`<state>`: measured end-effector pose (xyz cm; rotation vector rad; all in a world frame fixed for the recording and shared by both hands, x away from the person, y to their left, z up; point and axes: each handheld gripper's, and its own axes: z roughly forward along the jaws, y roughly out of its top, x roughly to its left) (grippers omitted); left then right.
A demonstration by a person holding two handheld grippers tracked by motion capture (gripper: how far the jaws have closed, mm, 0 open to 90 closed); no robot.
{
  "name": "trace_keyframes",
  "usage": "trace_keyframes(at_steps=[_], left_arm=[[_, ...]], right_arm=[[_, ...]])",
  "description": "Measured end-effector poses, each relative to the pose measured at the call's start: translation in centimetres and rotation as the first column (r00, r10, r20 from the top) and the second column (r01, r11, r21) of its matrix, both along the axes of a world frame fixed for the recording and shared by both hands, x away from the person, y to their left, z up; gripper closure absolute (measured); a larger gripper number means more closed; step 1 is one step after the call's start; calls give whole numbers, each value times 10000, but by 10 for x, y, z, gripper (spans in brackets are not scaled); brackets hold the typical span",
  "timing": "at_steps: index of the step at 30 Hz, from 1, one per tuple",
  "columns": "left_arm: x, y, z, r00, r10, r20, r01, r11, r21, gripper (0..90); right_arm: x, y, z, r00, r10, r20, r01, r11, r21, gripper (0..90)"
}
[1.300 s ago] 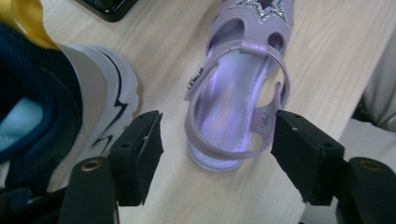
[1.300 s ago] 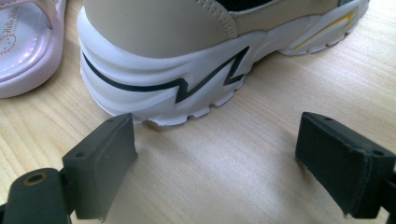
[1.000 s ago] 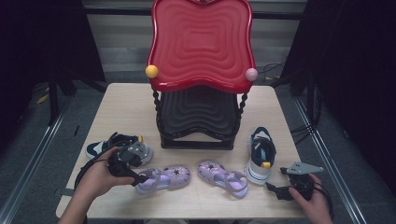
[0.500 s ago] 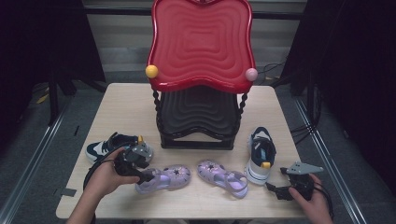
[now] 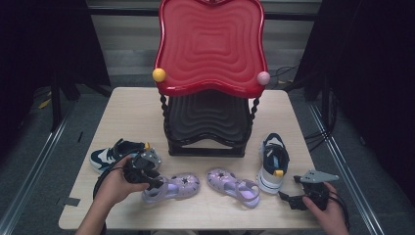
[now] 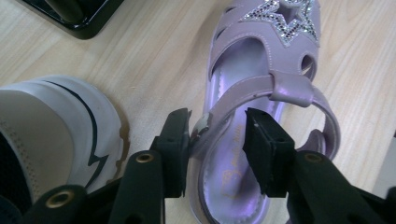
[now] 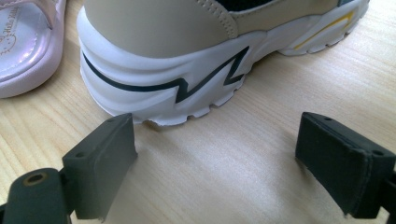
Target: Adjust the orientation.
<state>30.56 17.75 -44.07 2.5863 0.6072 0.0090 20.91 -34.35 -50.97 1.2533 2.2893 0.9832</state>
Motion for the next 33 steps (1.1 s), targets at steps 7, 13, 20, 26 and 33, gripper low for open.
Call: trace_keyframes(at_steps=[7, 13, 20, 26, 33], left_arm=[[-7, 3, 2, 9978, 653, -138, -658, 9970, -408, 681], [-17, 8, 0, 9951, 959, 232, -939, 9926, -769, 690], [-15, 10, -7, 9926, 1194, 222, -1169, 9889, -920, 692], [-10, 8, -10, 9938, 1103, 127, -1089, 9908, -798, 720], [-14, 10, -9, 9926, 1201, -150, -1211, 9864, -1115, 807]], right_arm=[[0, 0, 0, 10000, -6, -4, 6, 10000, 2, 110], [0, 0, 0, 10000, 0, 1, 0, 10000, -1, 111], [0, 0, 0, 10000, 0, 1, 0, 10000, -2, 111], [0, 0, 0, 10000, -2, 1, 2, 10000, -2, 111], [0, 0, 0, 10000, -7, -6, 7, 10000, 0, 111]])
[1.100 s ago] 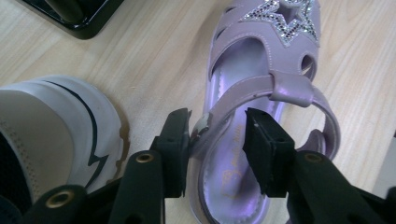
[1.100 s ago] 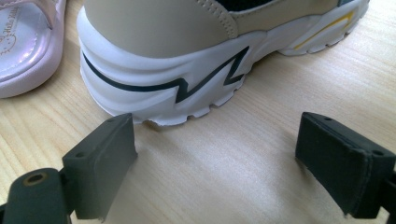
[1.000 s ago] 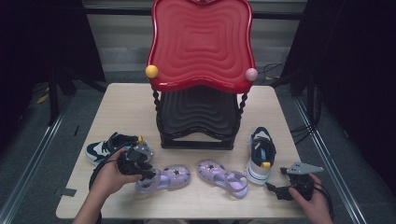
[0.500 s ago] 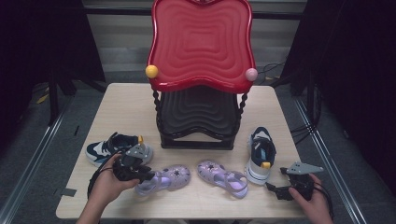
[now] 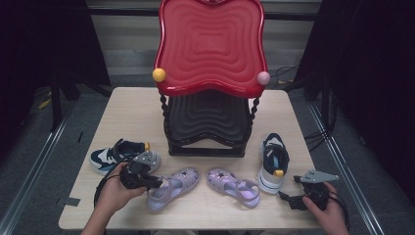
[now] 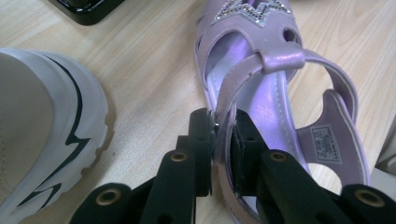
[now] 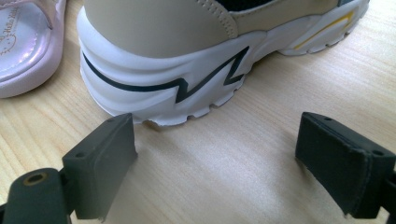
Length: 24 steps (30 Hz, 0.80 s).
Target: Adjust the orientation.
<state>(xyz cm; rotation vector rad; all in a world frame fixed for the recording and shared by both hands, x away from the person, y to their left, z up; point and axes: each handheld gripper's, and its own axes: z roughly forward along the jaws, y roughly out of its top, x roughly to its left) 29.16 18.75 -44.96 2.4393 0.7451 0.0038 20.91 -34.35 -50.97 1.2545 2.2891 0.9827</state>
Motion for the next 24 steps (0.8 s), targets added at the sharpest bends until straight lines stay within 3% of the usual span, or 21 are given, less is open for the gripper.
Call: trace_keyframes(at_steps=[7, 12, 15, 24], left_arm=[[-5, -2, 1, 9987, 418, 306, -410, 9988, -256, 809], [-4, -1, -1, 9944, 959, 447, -925, 9930, -728, 809], [-5, -2, -4, 9919, 1109, 623, -1068, 9922, -648, 804], [-8, 1, -9, 9901, 1159, 790, -1084, 9898, -924, 779]], right_arm=[[0, 0, 0, 10000, 9, 6, -9, 10000, -2, 110], [0, 0, 0, 10000, -3, -4, 3, 10000, 4, 111], [0, 0, 0, 10000, -1, -2, 1, 10000, 1, 110], [0, 0, 0, 10000, 6, 1, -6, 10000, 1, 110]])
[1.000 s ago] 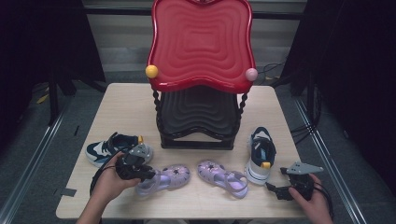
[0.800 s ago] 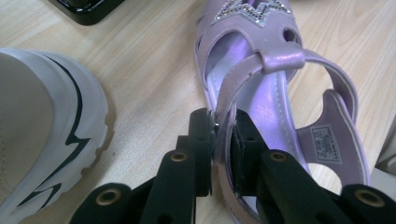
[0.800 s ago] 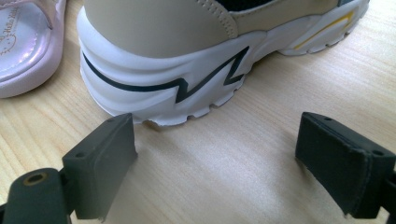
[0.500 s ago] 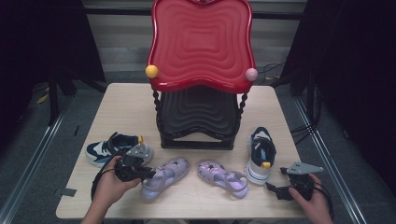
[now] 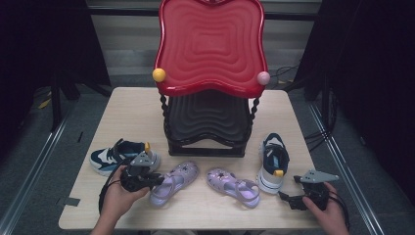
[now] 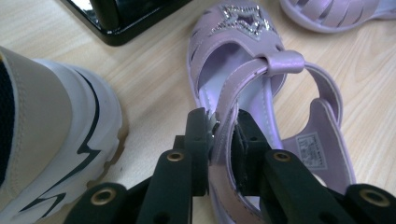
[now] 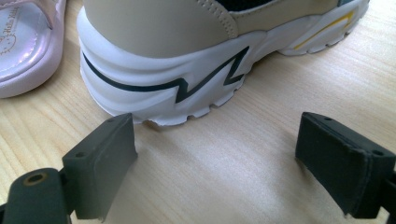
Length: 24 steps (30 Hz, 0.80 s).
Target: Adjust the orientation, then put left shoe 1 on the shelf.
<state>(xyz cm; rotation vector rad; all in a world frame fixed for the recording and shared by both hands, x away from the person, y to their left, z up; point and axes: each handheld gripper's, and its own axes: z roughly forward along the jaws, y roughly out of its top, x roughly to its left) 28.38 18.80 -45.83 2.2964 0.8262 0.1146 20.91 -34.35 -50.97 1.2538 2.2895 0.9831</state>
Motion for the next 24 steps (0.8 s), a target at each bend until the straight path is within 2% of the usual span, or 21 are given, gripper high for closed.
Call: trace_keyframes(at_steps=[6, 16, 17, 24], left_arm=[[0, 2, -3, 10000, 74, -26, -75, 9995, -297, 753], [0, 2, -6, 9996, 147, 254, -139, 9995, -297, 722], [0, 2, -7, 9996, 145, 237, -136, 9992, -389, 722], [2, 0, -9, 9997, 127, 229, -119, 9993, -343, 721]], right_arm=[[0, 0, 0, 10000, 2, 3, -2, 10000, -2, 111], [-1, 0, 0, 10000, 26, 19, -26, 10000, -31, 111], [-1, 0, 0, 10000, 32, 20, -32, 10000, -31, 111], [-1, 0, 0, 10000, 32, 19, -32, 10000, -28, 111]])
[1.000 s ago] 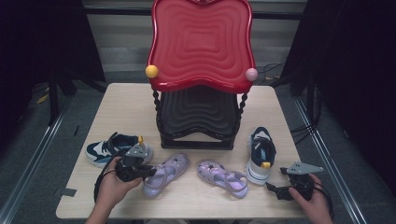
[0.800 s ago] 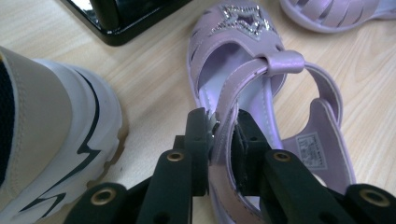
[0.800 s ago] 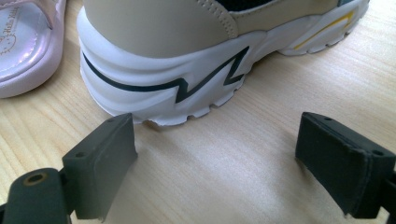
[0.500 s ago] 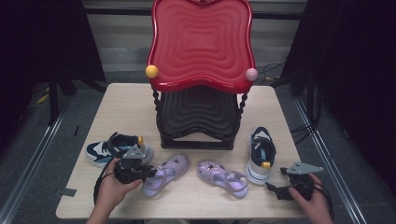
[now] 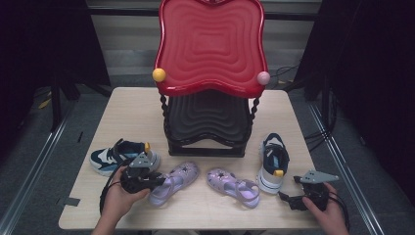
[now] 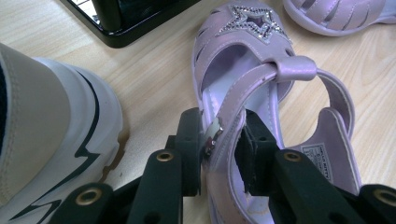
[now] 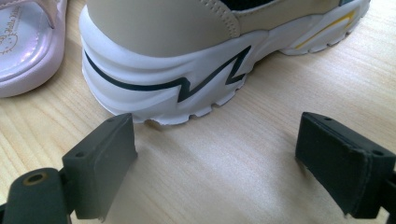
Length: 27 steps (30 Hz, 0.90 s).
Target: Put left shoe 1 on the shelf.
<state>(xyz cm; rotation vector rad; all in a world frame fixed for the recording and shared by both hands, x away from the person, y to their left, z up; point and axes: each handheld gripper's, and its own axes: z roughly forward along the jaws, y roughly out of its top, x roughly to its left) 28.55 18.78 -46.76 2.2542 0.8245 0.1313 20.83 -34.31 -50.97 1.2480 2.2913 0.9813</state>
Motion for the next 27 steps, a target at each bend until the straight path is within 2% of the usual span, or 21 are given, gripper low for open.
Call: trace_keyframes(at_steps=[8, 12, 17, 20, 27], left_arm=[[4, -4, 0, 10000, -55, -78, 57, 9996, 259, 734], [6, -6, 3, 9997, -132, -188, 143, 9979, 636, 771], [5, -10, 7, 9993, -352, -97, 360, 9946, 973, 803], [4, -11, 9, 9993, -367, 27, 362, 9945, 986, 810], [3, -11, 8, 9995, -293, -98, 302, 9925, 1183, 806]], right_arm=[[0, 0, 0, 10000, 2, 2, -2, 10000, -1, 111], [0, 0, 0, 10000, 7, 11, -7, 10000, -10, 111], [0, 0, 0, 10000, -3, 6, 3, 10000, -7, 111], [-1, 0, 0, 10000, -29, -12, 29, 10000, 10, 111], [-1, 1, 0, 10000, -26, -13, 26, 10000, 13, 111]])
